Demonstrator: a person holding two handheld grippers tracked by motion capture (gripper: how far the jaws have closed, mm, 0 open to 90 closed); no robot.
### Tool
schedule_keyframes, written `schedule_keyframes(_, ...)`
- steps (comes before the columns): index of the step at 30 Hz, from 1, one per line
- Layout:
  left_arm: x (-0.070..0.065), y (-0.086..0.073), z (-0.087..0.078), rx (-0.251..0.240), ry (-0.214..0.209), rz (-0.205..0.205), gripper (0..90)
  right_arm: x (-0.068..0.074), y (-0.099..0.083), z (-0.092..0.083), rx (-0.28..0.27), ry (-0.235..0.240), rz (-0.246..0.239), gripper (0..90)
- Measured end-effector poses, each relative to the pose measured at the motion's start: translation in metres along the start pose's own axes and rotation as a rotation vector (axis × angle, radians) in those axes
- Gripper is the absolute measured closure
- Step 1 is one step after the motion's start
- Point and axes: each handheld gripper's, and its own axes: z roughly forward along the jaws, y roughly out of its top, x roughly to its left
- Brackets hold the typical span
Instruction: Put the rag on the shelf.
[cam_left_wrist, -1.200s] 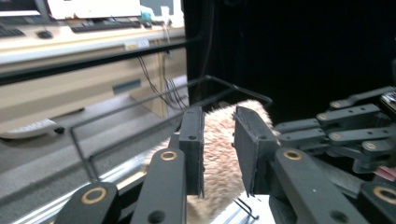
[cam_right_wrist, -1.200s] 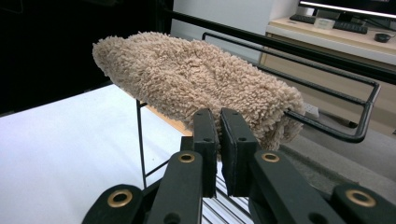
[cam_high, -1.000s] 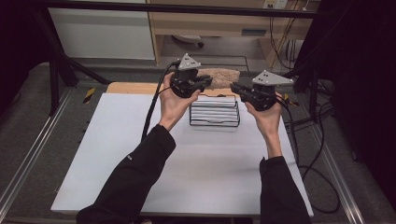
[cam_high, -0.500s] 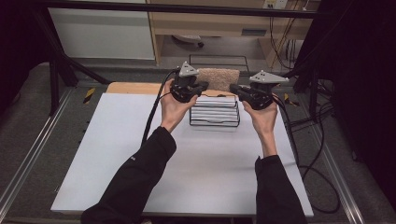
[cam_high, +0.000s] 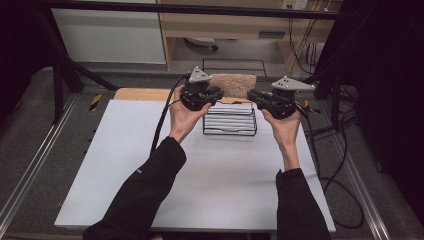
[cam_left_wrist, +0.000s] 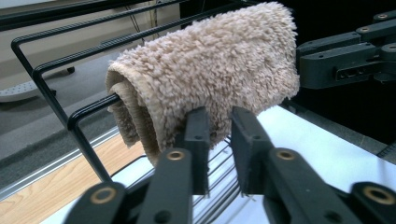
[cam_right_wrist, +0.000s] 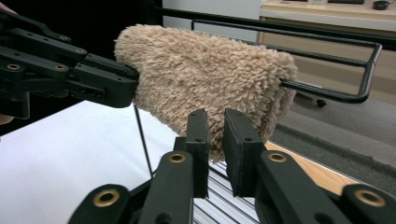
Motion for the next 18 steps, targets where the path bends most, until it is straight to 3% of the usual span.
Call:
schedule_keyframes(9,-0.001,-0.004,-0.018,0.028,-0.016,0.008,57.3,0.005,0.008,-0.011,-0.002,0.009,0.022,58.7)
schedule_keyframes(18,0.003,-0.028,-0.045,0.056,-0.007,0.012,39.6,0.011,0.002,-0.024,0.023,0.005,0.044,33.5)
